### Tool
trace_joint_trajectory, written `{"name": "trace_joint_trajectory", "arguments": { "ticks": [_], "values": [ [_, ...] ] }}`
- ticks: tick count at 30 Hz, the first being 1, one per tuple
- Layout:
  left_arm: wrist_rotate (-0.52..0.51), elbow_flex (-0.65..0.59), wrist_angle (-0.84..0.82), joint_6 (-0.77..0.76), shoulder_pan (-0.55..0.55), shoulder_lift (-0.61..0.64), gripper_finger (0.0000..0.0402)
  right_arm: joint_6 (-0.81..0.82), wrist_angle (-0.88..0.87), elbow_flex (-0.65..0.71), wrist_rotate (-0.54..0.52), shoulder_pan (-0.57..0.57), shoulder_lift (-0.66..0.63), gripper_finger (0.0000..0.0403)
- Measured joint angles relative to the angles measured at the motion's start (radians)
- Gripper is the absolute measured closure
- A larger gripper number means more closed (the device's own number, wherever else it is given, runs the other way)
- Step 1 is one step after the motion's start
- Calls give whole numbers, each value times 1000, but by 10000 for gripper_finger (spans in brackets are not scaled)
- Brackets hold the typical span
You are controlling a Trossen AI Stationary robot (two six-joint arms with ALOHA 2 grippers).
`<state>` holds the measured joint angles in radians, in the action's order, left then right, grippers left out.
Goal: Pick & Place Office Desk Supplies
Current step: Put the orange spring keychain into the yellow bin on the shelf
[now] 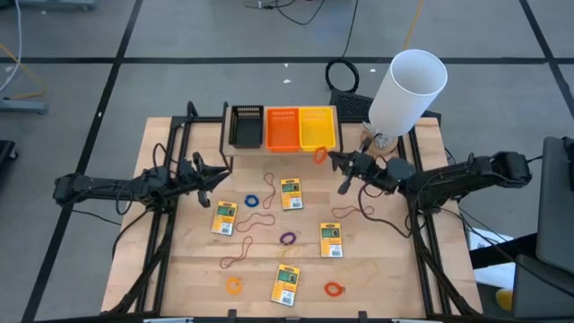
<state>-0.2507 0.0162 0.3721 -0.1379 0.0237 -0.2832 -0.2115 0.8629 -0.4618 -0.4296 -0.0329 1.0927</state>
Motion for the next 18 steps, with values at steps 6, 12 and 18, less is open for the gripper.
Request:
{"name": "trace_joint_trajectory", "arguments": {
  "ticks": [6,12,18],
  "values": [
    [40,0,0,-1,-13,0,321,0,-41,0,10,-21,0,403],
    [90,0,0,-1,-14,0,321,4,-113,0,10,-22,2,403],
    [92,1,154,177,-14,0,321,-53,-33,0,11,-54,7,403]
  ]
}}
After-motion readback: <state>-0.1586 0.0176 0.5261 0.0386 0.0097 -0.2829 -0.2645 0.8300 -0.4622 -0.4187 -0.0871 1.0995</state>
